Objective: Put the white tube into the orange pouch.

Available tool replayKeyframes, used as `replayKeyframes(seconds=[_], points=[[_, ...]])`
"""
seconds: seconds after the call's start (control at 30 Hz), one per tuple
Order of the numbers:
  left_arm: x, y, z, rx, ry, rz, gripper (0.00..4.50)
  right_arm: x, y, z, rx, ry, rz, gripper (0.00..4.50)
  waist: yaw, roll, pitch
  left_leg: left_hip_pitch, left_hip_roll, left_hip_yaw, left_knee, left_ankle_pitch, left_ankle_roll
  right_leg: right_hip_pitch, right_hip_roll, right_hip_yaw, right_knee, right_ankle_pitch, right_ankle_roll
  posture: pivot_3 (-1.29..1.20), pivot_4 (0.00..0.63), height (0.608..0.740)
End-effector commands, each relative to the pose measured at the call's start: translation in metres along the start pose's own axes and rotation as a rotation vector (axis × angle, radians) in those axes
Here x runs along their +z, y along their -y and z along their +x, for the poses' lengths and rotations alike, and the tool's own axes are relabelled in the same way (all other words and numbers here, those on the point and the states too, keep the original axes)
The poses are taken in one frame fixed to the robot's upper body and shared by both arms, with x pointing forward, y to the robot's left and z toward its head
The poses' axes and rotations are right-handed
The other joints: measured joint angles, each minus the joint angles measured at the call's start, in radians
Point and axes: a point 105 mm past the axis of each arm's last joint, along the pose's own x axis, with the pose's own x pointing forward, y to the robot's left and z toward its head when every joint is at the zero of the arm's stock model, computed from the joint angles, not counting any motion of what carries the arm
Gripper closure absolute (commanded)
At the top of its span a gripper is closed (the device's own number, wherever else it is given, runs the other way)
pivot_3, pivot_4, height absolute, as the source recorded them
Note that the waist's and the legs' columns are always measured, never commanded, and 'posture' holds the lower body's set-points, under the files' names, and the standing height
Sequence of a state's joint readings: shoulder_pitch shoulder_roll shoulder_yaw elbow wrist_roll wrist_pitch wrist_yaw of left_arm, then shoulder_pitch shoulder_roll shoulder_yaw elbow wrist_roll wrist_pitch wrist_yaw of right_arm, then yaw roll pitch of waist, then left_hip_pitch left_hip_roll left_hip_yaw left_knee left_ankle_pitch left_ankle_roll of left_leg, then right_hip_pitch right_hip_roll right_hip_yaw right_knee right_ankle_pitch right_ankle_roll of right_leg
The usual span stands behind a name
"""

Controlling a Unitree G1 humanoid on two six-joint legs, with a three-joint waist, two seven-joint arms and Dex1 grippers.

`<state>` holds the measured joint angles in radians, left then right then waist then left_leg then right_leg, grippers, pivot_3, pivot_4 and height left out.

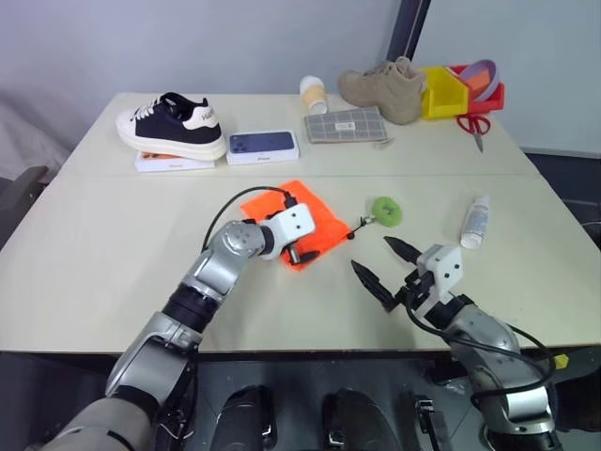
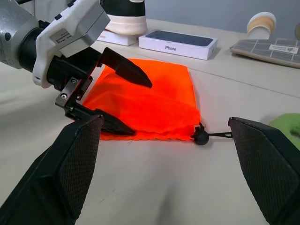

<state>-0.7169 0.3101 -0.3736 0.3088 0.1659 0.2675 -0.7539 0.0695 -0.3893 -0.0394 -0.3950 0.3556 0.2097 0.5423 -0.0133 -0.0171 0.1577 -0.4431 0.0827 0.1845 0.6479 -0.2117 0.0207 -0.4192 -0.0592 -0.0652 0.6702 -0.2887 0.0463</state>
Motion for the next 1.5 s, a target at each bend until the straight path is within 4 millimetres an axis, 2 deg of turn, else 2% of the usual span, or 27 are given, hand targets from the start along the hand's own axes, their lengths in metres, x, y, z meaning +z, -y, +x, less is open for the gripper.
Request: replayKeyframes(seconds=[0.03,0.1,0.2,0.23,0.27,0.37,0.43,0.5,0.7,0.8,0.97,1.03,1.1,1.2,1.33,1.5], points=[[0.009,-0.013,-0.004,0.046,0.024,0.013,0.00,0.009,-0.002,0.001,0.004,0.042,-0.021,0.06,0.000,0.000,0.000,0.000,0.000,0.000,0.000,0.000,0.000,0.000,0.000,0.000,0.000,0.000,0.000,0.00,0.150,0.740],[0.008,-0.014,-0.005,0.048,0.024,0.008,0.00,0.009,-0.002,0.001,0.004,0.043,-0.021,0.06,0.000,0.000,0.000,0.000,0.000,0.000,0.000,0.000,0.000,0.000,0.000,0.000,0.000,0.000,0.000,0.00,0.150,0.740],[0.005,-0.014,-0.006,0.046,0.020,0.000,0.78,0.008,-0.002,0.002,0.003,0.046,-0.021,0.00,0.000,0.000,0.000,0.000,0.000,0.000,0.000,0.000,0.000,0.000,0.000,0.000,0.000,0.000,0.000,0.00,0.150,0.740],[0.005,-0.013,-0.006,0.044,0.018,-0.001,1.40,0.008,-0.002,0.002,0.002,0.047,-0.021,0.00,0.000,0.000,0.000,0.000,0.000,0.000,0.000,0.000,0.000,0.000,0.000,0.000,0.000,0.000,0.000,0.00,0.150,0.740],[0.004,-0.013,-0.006,0.041,0.017,-0.004,1.75,0.008,-0.002,0.002,0.002,0.047,-0.021,0.00,0.001,0.000,0.000,0.000,0.000,0.000,0.000,0.000,0.000,0.000,0.000,0.000,0.000,0.000,0.000,0.00,0.150,0.740],[0.003,-0.012,-0.005,0.032,0.017,-0.019,3.31,0.007,-0.002,0.002,0.000,0.049,-0.022,0.00,0.000,0.000,0.000,0.000,0.000,0.000,0.000,0.000,0.000,0.000,0.000,0.000,0.000,0.000,0.000,0.00,0.150,0.740],[0.002,-0.010,-0.005,0.018,0.016,-0.033,4.47,0.007,-0.002,0.002,-0.001,0.051,-0.023,0.00,0.000,0.000,0.000,0.000,0.000,0.000,0.000,0.000,0.000,0.000,0.000,0.000,0.000,0.000,0.000,0.00,0.150,0.740],[0.000,-0.010,-0.006,0.006,0.016,-0.054,4.47,0.007,-0.003,0.003,-0.003,0.053,-0.025,0.00,0.000,0.000,0.000,0.000,0.000,0.000,0.000,0.000,0.000,0.000,0.000,0.000,0.000,0.000,0.000,0.00,0.150,0.740],[0.010,-0.020,-0.015,-0.038,0.103,-0.283,4.47,0.006,-0.004,0.004,-0.003,0.058,-0.028,0.00,-0.001,0.000,0.000,0.000,0.000,0.000,0.000,0.000,0.000,0.000,0.001,0.000,0.001,0.000,0.000,0.00,0.150,0.740],[0.005,-0.025,-0.026,-0.073,0.104,-0.304,4.47,0.007,-0.004,0.005,-0.004,0.060,-0.033,0.00,-0.001,0.000,0.000,0.000,0.000,0.000,0.000,0.001,-0.001,0.000,0.002,0.000,0.001,0.000,0.000,0.00,0.150,0.740],[0.005,-0.030,-0.034,-0.086,0.119,-0.334,4.47,0.010,0.002,0.007,-0.043,0.066,-0.046,0.00,0.000,0.000,0.000,0.000,0.000,0.000,0.000,0.001,-0.002,0.000,0.002,0.000,0.001,0.000,0.000,0.00,0.150,0.740],[0.006,-0.034,-0.036,-0.080,0.132,-0.356,4.47,0.013,0.014,0.007,-0.115,0.074,-0.048,0.00,0.000,0.000,0.000,0.000,0.000,0.000,0.001,0.002,-0.003,0.000,0.002,0.000,0.001,0.000,0.001,0.00,0.150,0.740],[0.009,-0.035,-0.036,-0.081,0.149,-0.370,4.47,0.012,0.037,0.004,-0.231,0.049,-0.093,0.00,0.000,0.000,0.000,0.000,0.000,0.000,0.001,0.002,-0.003,0.000,0.002,0.000,0.001,0.000,0.001,0.00,0.150,0.740],[0.013,-0.034,-0.036,-0.087,0.173,-0.388,4.47,0.012,0.072,-0.005,-0.411,0.027,-0.171,0.00,0.001,0.000,0.000,0.000,0.000,0.000,0.001,0.003,-0.005,0.000,0.002,0.000,0.001,0.000,0.001,0.00,0.150,0.740],[0.018,-0.032,-0.032,-0.079,0.198,-0.401,4.47,0.004,0.128,-0.027,-0.706,-0.076,-0.272,0.00,-0.001,0.000,0.000,0.000,0.000,0.001,0.001,0.003,-0.005,0.000,0.001,0.000,0.002,0.001,0.002,0.00,0.150,0.740],[0.021,-0.029,-0.030,-0.073,0.211,-0.414,4.47,-0.005,0.157,-0.039,-0.861,-0.134,-0.271,0.00,-0.004,0.000,0.000,0.001,0.000,0.001,0.001,0.004,-0.007,-0.001,0.002,0.001,0.004,0.001,0.002,0.00,0.150,0.740]])
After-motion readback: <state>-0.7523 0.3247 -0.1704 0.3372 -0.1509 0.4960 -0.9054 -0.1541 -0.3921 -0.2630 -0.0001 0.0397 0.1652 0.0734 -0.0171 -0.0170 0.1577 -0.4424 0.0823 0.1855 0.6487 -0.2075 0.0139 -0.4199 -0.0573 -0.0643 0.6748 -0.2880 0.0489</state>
